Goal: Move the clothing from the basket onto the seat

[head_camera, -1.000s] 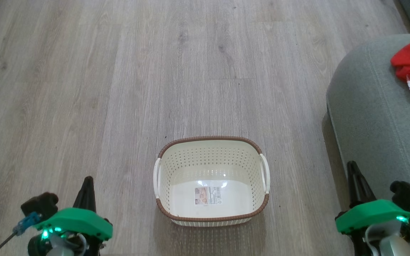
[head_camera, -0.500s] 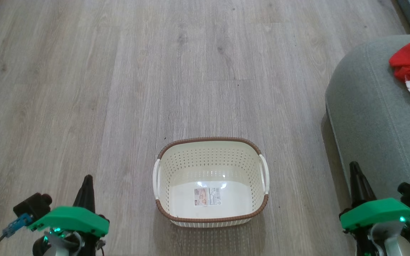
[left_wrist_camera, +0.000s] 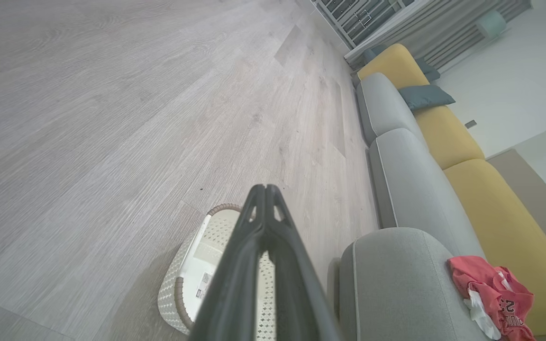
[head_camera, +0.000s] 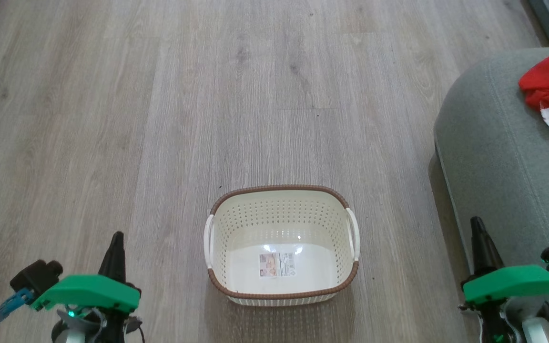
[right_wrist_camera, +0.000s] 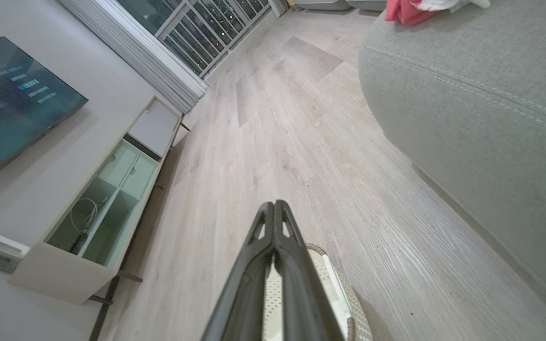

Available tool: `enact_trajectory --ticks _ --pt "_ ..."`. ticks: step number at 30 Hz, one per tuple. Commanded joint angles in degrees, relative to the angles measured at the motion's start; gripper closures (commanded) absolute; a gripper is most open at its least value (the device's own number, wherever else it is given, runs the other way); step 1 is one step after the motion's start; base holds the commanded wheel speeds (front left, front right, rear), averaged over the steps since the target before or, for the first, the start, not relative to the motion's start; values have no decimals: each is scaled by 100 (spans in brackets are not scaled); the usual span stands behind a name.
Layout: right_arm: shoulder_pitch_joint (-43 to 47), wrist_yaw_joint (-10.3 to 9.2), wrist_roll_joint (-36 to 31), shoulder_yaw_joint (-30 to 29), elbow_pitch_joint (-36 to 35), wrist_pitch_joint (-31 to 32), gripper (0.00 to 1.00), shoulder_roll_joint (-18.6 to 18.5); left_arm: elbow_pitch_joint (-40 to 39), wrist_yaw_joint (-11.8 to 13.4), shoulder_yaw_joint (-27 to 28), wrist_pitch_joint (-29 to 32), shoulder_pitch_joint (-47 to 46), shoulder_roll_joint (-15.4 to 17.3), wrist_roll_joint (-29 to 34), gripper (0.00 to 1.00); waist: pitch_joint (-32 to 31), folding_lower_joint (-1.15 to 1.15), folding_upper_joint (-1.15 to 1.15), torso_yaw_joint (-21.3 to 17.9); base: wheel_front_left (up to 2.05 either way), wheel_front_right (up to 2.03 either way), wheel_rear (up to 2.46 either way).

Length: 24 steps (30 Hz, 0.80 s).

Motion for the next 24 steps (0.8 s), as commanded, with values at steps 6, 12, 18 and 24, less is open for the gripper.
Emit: enact_trajectory --ticks 6,12,18,24 --pt "-294 0 484 35 -235 117 100 -42 -255 -74 162 107 -197 40 -439 100 -12 0 0 -8 0 0 0" --pt "-307 0 902 31 -252 219 100 -44 -303 -101 186 206 -194 40 -818 100 -24 0 0 -16 0 0 0" --pt "-321 0 1319 28 -269 322 100 -45 -352 -127 210 305 -191 41 -1197 100 -36 0 0 -24 0 0 0" --pt "-335 0 1736 24 -286 424 100 -46 -401 -154 234 404 -188 41 -1576 100 -48 0 0 -32 0 0 0"
